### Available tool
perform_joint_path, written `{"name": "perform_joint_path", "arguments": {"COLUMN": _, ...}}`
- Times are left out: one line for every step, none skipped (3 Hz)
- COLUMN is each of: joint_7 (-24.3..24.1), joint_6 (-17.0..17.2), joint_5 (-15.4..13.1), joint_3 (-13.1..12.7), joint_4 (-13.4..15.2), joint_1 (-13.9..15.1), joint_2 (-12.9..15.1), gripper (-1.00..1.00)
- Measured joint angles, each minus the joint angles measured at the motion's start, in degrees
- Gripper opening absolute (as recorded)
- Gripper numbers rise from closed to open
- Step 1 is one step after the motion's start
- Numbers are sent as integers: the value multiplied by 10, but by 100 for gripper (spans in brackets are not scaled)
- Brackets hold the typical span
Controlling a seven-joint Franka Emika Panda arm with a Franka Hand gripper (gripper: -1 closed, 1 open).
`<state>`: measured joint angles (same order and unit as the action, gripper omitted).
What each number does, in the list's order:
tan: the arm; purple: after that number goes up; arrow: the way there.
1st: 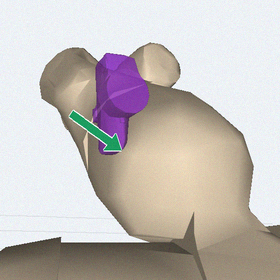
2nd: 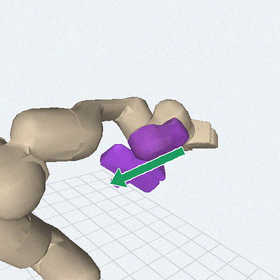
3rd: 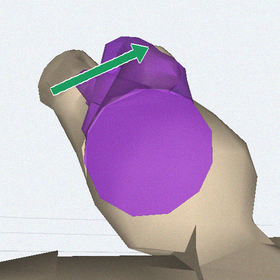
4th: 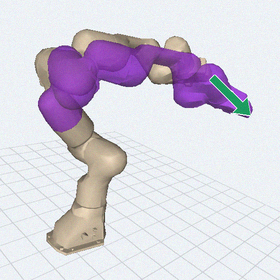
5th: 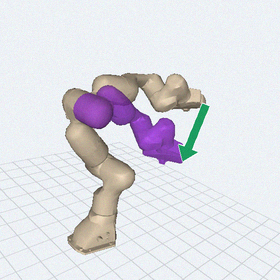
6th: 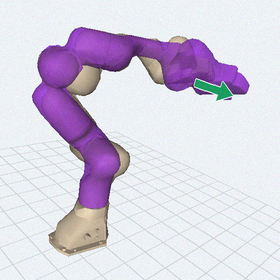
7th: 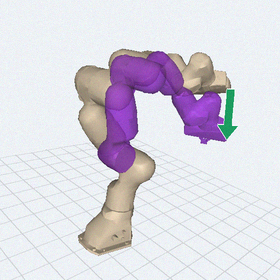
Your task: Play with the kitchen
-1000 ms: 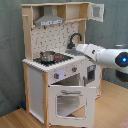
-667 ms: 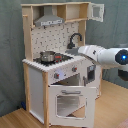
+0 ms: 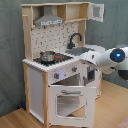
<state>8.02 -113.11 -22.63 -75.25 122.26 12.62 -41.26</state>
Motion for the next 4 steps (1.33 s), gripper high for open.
{"name": "perform_joint_path", "arguments": {"joint_7": 3, "joint_6": -2, "joint_5": 38, "joint_3": 5, "joint_4": 26, "joint_1": 0, "joint_2": 47, "gripper": 100}}
{"name": "perform_joint_path", "arguments": {"joint_7": 3, "joint_6": -2, "joint_5": 63, "joint_3": 11, "joint_4": 45, "joint_1": 0, "joint_2": 102, "gripper": 100}}
{"name": "perform_joint_path", "arguments": {"joint_7": 3, "joint_6": -4, "joint_5": 76, "joint_3": 25, "joint_4": 63, "joint_1": 0, "joint_2": 157, "gripper": 100}}
{"name": "perform_joint_path", "arguments": {"joint_7": 6, "joint_6": -17, "joint_5": 77, "joint_3": 43, "joint_4": 77, "joint_1": 6, "joint_2": 212, "gripper": 100}}
